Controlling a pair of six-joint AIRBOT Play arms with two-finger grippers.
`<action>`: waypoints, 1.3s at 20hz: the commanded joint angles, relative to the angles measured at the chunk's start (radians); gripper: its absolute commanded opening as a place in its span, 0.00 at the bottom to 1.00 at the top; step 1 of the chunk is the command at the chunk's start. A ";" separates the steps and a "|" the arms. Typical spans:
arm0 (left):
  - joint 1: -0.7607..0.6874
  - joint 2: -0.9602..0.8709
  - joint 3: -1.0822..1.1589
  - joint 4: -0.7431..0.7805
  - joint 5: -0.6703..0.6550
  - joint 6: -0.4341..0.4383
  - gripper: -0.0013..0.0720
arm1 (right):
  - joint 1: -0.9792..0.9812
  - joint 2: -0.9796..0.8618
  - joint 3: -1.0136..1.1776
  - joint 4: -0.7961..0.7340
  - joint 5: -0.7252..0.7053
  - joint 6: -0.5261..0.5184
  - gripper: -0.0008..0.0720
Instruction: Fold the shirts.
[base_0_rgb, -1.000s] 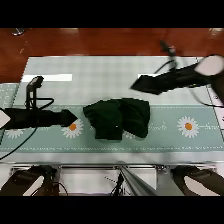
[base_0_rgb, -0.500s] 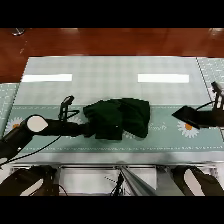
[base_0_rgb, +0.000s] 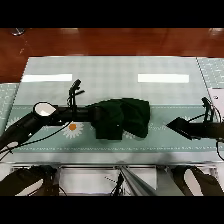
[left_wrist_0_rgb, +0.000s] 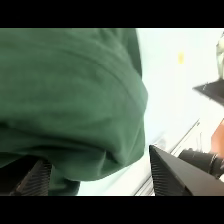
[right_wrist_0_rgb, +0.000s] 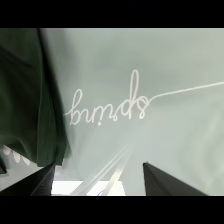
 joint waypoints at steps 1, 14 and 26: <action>-0.002 -0.069 0.014 -0.115 0.053 0.038 0.98 | 0.000 0.002 -0.009 0.004 -0.016 -0.004 0.86; 0.052 -0.132 0.122 -0.122 -0.113 0.105 0.05 | 0.299 -0.351 0.000 0.219 -0.285 -0.008 0.86; 0.061 -0.132 0.123 -0.122 -0.108 0.128 0.05 | 0.405 -0.671 0.246 0.383 -0.209 -0.193 0.05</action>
